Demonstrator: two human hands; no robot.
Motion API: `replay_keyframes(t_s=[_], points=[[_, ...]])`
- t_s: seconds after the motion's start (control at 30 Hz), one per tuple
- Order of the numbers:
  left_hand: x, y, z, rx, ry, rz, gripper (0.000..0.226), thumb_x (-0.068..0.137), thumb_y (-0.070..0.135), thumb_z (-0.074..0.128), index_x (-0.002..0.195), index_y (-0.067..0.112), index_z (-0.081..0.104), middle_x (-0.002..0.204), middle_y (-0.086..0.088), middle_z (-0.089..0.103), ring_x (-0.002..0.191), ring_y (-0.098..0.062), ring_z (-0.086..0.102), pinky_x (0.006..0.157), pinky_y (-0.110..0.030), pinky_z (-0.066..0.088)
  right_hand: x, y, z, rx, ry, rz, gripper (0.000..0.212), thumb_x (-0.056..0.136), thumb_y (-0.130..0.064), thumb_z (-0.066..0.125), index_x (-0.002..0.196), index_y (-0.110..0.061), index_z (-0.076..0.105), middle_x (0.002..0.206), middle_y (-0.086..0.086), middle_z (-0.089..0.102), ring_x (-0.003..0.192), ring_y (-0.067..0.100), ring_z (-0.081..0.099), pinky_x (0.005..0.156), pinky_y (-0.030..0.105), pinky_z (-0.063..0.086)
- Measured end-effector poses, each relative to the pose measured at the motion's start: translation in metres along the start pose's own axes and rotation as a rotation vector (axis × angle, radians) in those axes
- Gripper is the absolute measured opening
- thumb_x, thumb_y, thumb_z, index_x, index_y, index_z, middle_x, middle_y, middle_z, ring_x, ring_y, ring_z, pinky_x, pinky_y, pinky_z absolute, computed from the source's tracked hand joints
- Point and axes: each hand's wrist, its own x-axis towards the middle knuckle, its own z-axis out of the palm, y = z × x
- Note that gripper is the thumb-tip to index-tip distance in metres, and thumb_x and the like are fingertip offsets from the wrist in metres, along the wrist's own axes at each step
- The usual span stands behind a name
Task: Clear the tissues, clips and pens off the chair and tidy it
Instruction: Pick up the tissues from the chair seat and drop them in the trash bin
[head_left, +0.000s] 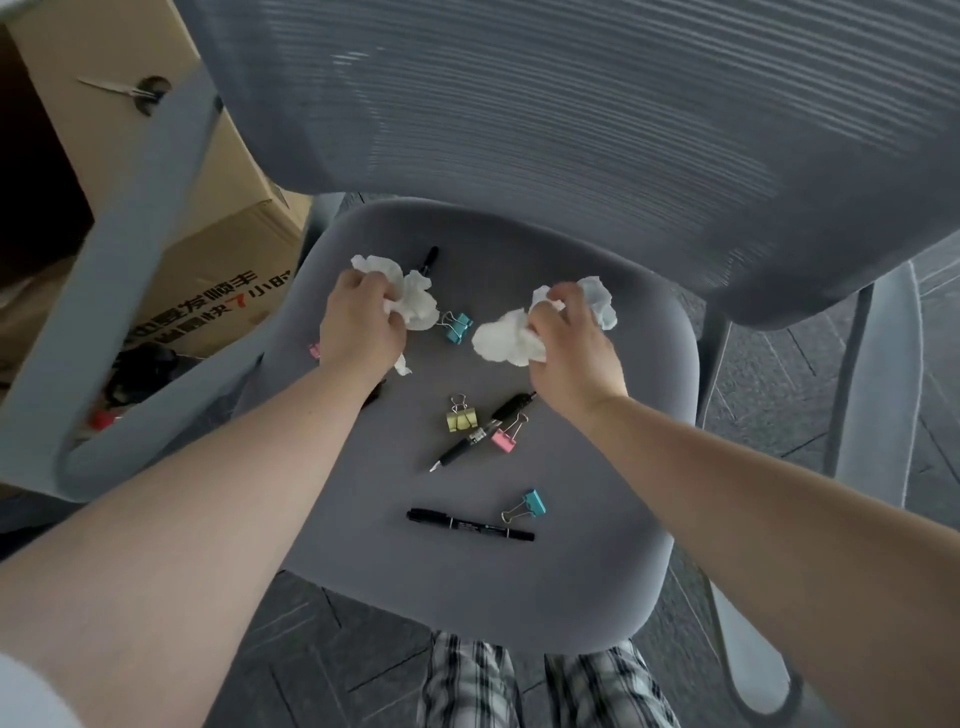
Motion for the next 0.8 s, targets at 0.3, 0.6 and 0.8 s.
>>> replay_keyframes(t_s=[0.3,0.6,0.8], points=[[-0.018,-0.005,-0.014,0.066,0.101,-0.046,0.027,0.081,0.012,0.056,0.108,0.007,0.059,0.118,-0.013,0.055,0.107,-0.033,0.053,0.074,-0.043,0.045,0.035,0.017,0.008,0.028,-0.173,0.364,0.042,0.084,0.001,0.055,0.124,-0.008,0.049,0.143,0.014,0.032,0.115,0.034,0.051,0.074,0.033,0.041],[-0.048,-0.017,-0.015,0.103,0.049,-0.092,0.027,0.083,0.013,0.054,0.108,0.010,0.060,0.117,-0.011,0.056,0.112,-0.031,0.049,0.075,-0.040,0.043,0.021,0.015,0.008,-0.049,-0.089,0.243,0.036,0.082,0.004,0.050,0.115,-0.008,0.054,0.110,0.014,0.059,0.106,0.034,0.055,0.070,0.034,0.040],[-0.080,-0.011,-0.039,0.144,0.009,-0.141,0.025,0.084,0.015,0.054,0.107,0.010,0.061,0.113,-0.012,0.057,0.106,-0.031,0.053,0.069,-0.036,0.041,0.007,-0.021,-0.012,-0.067,-0.093,0.023,0.021,0.084,-0.001,0.048,0.102,-0.009,0.056,0.094,0.008,0.057,0.086,0.031,0.055,0.065,0.032,0.038]])
